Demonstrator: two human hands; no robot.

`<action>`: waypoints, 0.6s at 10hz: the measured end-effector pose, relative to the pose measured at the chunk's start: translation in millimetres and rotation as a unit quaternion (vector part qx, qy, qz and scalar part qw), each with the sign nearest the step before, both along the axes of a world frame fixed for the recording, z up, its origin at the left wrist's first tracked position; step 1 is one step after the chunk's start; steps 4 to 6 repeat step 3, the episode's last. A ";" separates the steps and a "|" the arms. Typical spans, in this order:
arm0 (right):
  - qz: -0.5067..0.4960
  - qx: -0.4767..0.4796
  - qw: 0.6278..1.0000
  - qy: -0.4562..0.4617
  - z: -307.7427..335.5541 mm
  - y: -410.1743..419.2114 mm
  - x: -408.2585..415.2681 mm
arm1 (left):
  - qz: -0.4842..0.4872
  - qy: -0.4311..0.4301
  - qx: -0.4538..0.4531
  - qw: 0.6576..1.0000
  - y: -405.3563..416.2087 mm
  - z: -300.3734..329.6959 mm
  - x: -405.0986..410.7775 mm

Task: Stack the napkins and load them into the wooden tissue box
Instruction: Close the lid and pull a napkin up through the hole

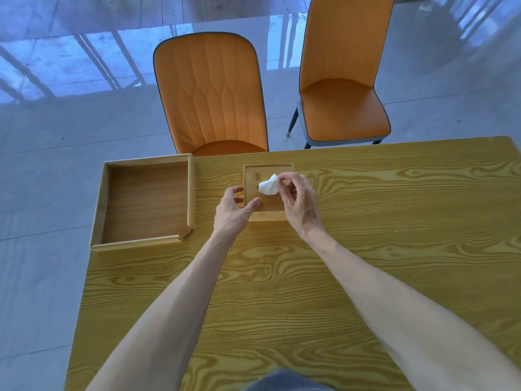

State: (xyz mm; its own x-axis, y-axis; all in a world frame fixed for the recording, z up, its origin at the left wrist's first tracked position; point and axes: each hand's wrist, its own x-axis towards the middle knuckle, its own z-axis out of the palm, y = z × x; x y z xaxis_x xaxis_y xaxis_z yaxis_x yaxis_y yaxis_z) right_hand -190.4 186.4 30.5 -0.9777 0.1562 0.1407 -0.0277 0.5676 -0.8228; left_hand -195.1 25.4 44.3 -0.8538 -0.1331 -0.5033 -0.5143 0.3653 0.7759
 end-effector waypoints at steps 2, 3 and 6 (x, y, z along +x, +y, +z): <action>0.018 -0.028 0.999 0.003 1.8 0.1 0.4 | -0.008 -0.011 -0.022 1.000 4.3 6.0 2.2; 0.033 -0.034 0.999 0.008 7.2 0.1 -0.9 | -0.017 -0.023 -0.040 0.999 7.8 10.9 3.0; 0.033 -0.034 0.999 0.008 7.2 0.1 -0.9 | -0.017 -0.023 -0.040 0.999 7.8 10.9 3.0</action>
